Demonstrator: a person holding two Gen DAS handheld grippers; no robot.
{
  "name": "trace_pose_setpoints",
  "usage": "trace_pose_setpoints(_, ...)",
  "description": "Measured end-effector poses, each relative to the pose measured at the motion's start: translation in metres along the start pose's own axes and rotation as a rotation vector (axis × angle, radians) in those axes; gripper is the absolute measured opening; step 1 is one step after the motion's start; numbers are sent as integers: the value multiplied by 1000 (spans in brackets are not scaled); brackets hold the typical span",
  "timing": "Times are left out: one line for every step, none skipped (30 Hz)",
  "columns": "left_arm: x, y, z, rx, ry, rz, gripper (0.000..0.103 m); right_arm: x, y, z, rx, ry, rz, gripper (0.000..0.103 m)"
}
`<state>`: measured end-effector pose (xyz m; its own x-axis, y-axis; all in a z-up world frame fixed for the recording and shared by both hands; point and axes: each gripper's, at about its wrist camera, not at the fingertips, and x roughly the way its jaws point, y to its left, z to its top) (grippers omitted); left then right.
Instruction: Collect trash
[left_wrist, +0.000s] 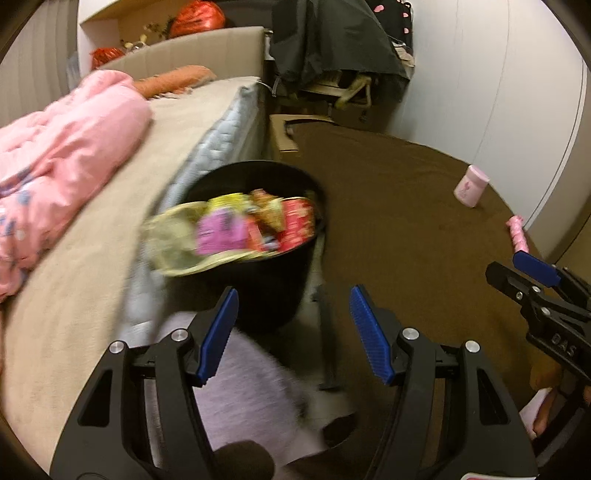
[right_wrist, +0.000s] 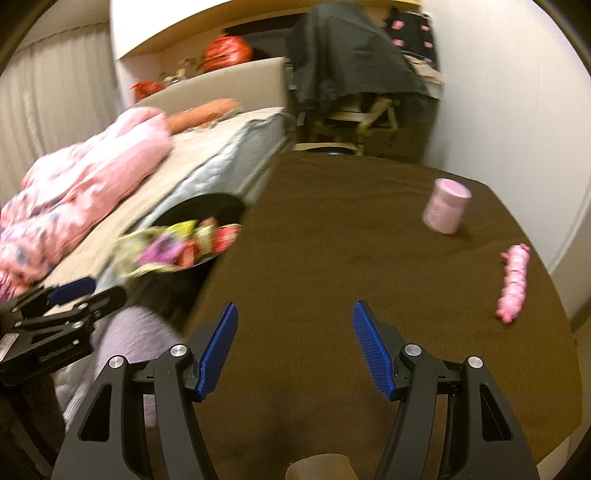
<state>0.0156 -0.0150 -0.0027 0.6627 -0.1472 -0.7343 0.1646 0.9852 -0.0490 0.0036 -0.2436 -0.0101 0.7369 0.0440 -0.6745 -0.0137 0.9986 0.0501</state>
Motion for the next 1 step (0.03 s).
trace_pose_setpoints(11, -15, 9, -1, -2, 0, 60, 10, -12, 3, -12, 9, -39, 64)
